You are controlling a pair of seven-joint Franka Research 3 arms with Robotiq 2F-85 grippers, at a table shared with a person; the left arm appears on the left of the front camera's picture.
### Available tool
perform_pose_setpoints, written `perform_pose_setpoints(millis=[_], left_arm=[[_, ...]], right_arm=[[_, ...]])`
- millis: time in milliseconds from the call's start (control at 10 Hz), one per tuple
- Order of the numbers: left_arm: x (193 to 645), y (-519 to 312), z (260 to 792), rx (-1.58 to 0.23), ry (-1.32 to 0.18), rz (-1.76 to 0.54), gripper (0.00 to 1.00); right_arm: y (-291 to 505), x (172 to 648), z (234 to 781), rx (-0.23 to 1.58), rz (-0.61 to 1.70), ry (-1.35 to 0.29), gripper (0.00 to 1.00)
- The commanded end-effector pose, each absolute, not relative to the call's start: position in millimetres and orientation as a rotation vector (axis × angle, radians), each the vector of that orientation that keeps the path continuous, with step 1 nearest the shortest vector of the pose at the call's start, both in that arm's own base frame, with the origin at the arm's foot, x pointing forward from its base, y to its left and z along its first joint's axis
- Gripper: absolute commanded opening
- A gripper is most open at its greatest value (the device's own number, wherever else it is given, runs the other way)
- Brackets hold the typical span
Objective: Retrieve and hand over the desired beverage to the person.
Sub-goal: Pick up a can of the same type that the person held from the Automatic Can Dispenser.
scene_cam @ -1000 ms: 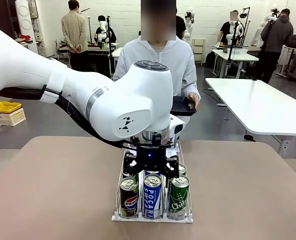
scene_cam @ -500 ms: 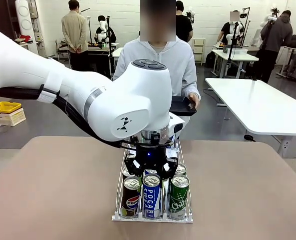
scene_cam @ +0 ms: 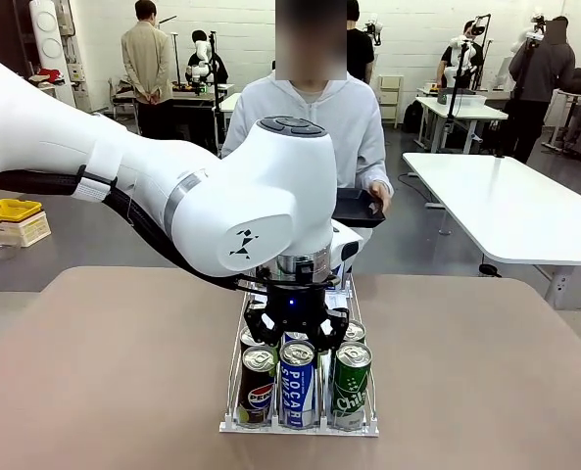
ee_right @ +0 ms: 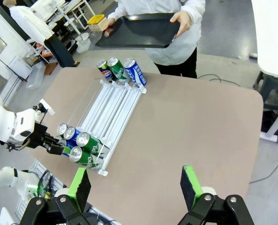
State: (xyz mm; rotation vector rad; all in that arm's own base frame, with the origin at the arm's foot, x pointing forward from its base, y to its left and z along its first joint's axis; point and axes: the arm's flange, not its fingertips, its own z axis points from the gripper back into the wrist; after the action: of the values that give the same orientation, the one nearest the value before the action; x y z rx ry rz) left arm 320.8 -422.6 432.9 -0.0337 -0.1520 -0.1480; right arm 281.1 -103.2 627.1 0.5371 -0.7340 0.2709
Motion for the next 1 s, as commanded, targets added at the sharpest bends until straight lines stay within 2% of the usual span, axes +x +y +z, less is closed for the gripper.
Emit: perform_pose_setpoints(millis=[0,100,900], left_arm=[[315,-416,442,-0.032,-0.169,-0.173,0.0],[311,-419,465,0.005,-0.177,-0.165,0.1],[324,-408,661,-0.016,-0.303,-0.007,0.1]], right_arm=[[-103,282,626,0.563,0.292,-0.744,1.0],[-103,282,626,0.563,0.292,-0.744,1.0],[-103,282,626,0.563,0.292,-0.744,1.0]])
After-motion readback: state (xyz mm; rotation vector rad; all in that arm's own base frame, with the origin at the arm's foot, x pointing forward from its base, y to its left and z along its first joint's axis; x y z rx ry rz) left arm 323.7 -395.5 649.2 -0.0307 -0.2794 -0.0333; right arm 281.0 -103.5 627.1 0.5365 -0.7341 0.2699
